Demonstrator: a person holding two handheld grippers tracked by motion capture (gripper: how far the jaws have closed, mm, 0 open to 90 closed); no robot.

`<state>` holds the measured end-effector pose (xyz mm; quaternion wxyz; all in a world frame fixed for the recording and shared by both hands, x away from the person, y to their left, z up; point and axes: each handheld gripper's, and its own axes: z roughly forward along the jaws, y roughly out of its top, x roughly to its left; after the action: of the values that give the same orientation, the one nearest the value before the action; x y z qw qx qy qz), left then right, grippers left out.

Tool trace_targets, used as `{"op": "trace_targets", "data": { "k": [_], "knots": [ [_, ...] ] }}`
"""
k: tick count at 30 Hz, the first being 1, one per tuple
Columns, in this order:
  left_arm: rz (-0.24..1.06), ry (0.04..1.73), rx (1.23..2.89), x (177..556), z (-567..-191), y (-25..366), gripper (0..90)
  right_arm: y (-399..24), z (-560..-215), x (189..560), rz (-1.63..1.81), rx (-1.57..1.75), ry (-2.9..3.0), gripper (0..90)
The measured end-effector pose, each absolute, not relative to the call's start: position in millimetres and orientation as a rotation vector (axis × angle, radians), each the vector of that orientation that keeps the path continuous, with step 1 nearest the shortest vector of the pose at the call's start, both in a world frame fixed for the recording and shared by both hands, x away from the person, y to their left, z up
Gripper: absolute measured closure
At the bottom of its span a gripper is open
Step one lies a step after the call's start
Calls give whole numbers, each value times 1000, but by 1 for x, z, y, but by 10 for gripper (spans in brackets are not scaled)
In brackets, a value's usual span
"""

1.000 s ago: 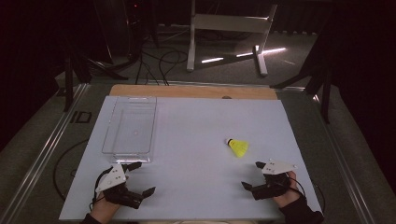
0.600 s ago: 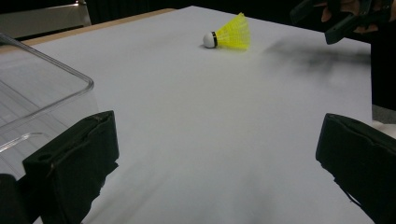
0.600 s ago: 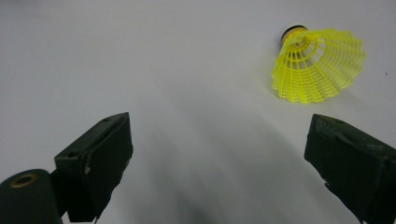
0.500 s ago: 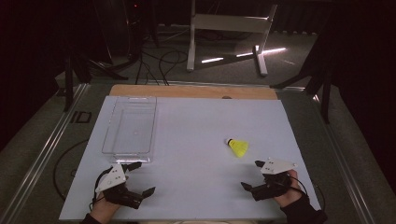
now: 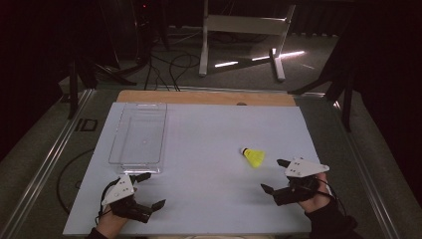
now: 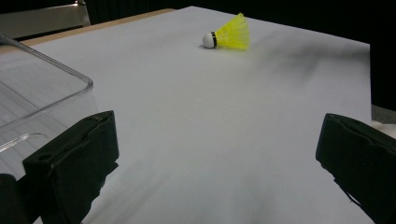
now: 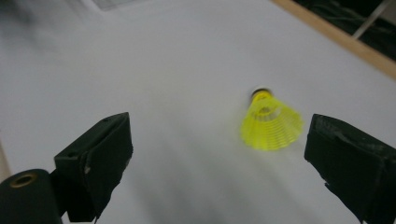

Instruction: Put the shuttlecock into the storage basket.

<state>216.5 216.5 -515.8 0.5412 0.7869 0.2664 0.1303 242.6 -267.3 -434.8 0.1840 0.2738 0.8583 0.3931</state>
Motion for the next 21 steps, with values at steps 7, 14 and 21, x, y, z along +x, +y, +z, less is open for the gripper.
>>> {"op": "trace_targets", "data": {
  "k": [7, 14, 21],
  "knots": [
    [306, 631, 1871, 217, -516, 216, 4, -265, -419, 247, 1119, 740, 2402, 78],
    [305, 629, 1872, 216, -516, 216, 4, -262, -406, 252, 1126, 721, 2379, 78],
    [300, 629, 1869, 217, -516, 216, 4, -259, -395, 261, 1124, 697, 2363, 78]
  ]
}}
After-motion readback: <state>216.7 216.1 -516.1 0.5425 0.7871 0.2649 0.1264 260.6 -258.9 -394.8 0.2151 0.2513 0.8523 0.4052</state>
